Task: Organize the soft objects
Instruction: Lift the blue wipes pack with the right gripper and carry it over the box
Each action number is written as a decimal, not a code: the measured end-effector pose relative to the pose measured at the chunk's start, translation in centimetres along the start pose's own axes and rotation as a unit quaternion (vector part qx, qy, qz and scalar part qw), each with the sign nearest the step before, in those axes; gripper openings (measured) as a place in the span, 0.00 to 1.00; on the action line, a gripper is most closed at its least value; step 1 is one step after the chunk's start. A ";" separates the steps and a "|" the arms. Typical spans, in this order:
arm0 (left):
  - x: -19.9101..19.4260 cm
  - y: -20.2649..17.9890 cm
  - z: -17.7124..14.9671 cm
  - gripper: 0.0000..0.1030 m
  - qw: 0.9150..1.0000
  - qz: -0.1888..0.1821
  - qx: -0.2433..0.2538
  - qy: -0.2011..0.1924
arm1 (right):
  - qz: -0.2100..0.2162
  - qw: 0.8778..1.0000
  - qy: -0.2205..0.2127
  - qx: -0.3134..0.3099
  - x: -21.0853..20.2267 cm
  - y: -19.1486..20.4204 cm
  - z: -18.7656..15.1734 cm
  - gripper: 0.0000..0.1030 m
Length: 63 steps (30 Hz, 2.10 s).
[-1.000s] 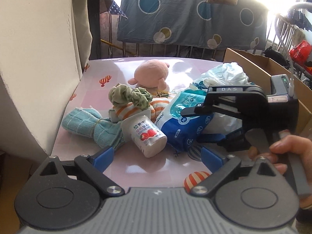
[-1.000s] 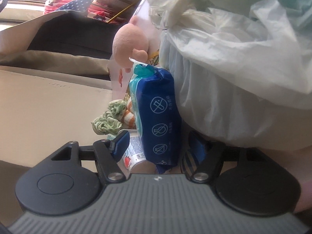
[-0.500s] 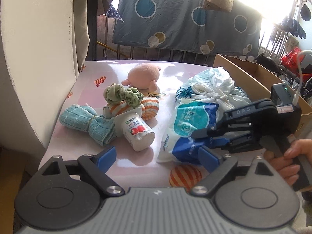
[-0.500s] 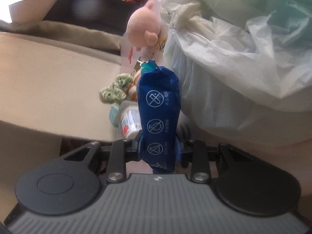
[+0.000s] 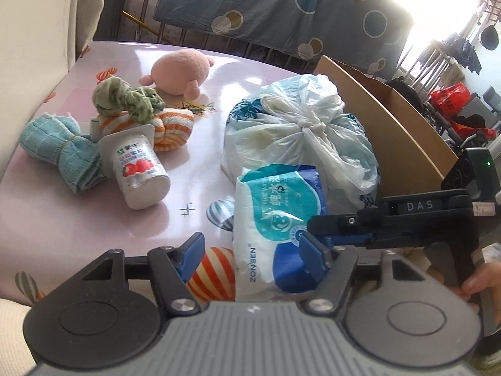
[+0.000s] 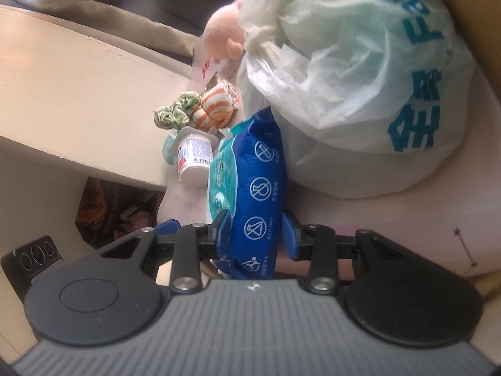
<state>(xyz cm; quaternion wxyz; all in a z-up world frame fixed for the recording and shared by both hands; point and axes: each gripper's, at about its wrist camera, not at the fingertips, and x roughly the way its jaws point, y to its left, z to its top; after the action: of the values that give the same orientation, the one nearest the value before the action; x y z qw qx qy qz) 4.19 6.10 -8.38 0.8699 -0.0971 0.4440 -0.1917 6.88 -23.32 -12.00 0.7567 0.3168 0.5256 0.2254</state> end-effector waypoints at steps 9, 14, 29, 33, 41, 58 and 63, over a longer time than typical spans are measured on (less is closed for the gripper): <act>3.3 -0.6 0.4 0.57 0.999 -0.017 -0.007 0.042 | -0.028 0.998 -0.048 -0.017 0.9 0.5 -0.1 0.34; 3.9 0.1 0.5 0.57 0.998 -0.032 -0.037 0.046 | -0.015 0.999 -0.047 0.013 1.5 -0.2 -0.1 0.35; 4.2 0.3 0.1 0.58 0.996 -0.041 -0.051 0.056 | -0.018 0.998 -0.040 0.037 2.1 -0.2 -0.8 0.46; 3.6 -0.3 0.0 0.56 0.997 -0.034 -0.042 0.051 | -0.021 0.998 -0.044 0.041 2.1 0.2 -0.9 0.42; 0.0 -0.3 -0.1 0.56 0.998 -0.027 -0.043 0.022 | -0.006 0.999 -0.041 0.019 1.9 2.9 -1.4 0.41; -5.6 -9.4 7.6 0.56 0.994 -0.062 0.053 -0.072 | 0.057 0.989 -0.133 -0.031 -8.2 7.6 3.2 0.40; -2.3 -15.6 10.9 0.56 0.989 -0.100 0.094 -0.060 | 0.051 0.984 -0.173 -0.009 -14.8 4.0 5.7 0.41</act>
<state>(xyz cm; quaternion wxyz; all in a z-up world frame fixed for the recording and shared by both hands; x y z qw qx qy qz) 7.95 -7.05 5.01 0.8767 -0.0703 0.3589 -0.3126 7.12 -31.86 1.96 0.8268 0.3704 0.3677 0.2097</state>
